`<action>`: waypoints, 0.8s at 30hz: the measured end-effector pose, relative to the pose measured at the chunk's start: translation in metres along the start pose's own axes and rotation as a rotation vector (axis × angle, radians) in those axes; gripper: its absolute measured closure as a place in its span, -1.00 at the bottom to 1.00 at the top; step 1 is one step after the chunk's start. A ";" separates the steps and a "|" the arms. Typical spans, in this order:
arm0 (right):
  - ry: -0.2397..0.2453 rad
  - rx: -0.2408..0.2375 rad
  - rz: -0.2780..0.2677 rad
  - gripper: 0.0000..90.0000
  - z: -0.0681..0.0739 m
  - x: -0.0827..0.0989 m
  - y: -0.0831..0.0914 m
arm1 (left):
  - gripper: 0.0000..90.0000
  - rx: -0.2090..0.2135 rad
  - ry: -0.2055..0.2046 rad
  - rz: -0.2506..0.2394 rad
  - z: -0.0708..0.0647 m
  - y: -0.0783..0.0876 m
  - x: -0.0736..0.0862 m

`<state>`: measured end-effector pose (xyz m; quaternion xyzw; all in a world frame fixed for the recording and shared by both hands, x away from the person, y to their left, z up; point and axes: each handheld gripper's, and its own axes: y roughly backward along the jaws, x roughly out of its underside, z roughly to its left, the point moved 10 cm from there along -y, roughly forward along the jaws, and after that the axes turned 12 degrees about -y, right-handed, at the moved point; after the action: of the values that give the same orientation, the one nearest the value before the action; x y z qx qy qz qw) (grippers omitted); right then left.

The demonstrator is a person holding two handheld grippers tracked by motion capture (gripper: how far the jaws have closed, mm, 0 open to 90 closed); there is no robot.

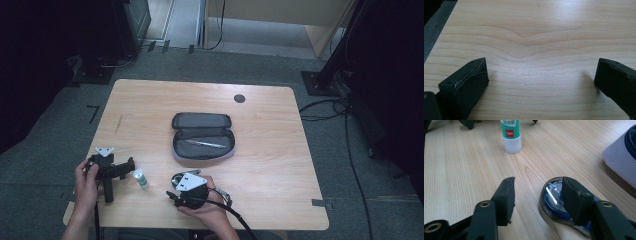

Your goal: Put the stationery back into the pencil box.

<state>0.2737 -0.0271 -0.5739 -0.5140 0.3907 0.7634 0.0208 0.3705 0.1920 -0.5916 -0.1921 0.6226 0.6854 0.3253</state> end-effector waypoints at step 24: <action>-0.057 0.133 0.075 -0.36 -0.037 0.001 -0.010 | -1.00 0.001 0.002 -0.002 -0.001 0.000 0.000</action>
<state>0.3055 -0.0431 -0.5868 -0.4747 0.4586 0.7503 0.0374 0.3708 0.1912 -0.5916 -0.1932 0.6229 0.6846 0.3256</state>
